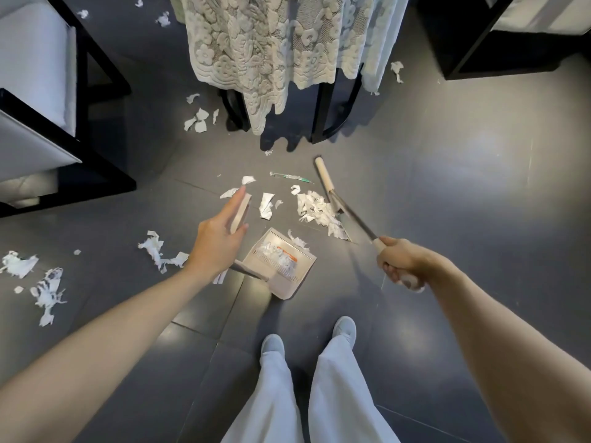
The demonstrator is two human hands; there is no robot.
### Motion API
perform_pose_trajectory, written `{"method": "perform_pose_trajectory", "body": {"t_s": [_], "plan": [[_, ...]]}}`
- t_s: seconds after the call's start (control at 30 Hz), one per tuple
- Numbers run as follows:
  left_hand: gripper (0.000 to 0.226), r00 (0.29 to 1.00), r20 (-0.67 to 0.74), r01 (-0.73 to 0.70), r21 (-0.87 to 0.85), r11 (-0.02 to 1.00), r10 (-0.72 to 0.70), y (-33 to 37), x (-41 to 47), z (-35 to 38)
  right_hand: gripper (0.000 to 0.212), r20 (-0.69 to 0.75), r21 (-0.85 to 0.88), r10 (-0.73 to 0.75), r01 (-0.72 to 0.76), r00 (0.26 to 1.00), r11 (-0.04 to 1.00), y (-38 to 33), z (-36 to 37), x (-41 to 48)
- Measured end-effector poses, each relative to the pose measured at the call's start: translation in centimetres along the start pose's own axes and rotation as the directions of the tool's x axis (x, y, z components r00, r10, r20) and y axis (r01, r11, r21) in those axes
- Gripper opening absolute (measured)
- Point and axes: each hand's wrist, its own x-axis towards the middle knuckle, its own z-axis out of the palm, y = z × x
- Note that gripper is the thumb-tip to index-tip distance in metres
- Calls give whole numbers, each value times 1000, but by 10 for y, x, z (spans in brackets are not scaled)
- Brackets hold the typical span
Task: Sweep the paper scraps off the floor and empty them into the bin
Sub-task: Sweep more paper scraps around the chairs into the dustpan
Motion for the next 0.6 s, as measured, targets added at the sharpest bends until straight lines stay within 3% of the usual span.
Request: {"method": "perform_pose_trajectory", "body": {"t_s": [0.13, 0.27, 0.6], "plan": [[65, 1000, -11, -10, 23, 1000, 11, 12, 20, 10, 40, 141, -113, -11, 27, 990, 993, 15, 17, -27], [63, 1000, 2, -26, 26, 999, 26, 19, 34, 15, 57, 266, 24, 67, -76, 962, 997, 34, 12, -61], [63, 996, 72, -43, -9, 999, 43, 4, 6, -1, 65, 142, 212, 40, -70, 989, 975, 48, 5, -116]]}}
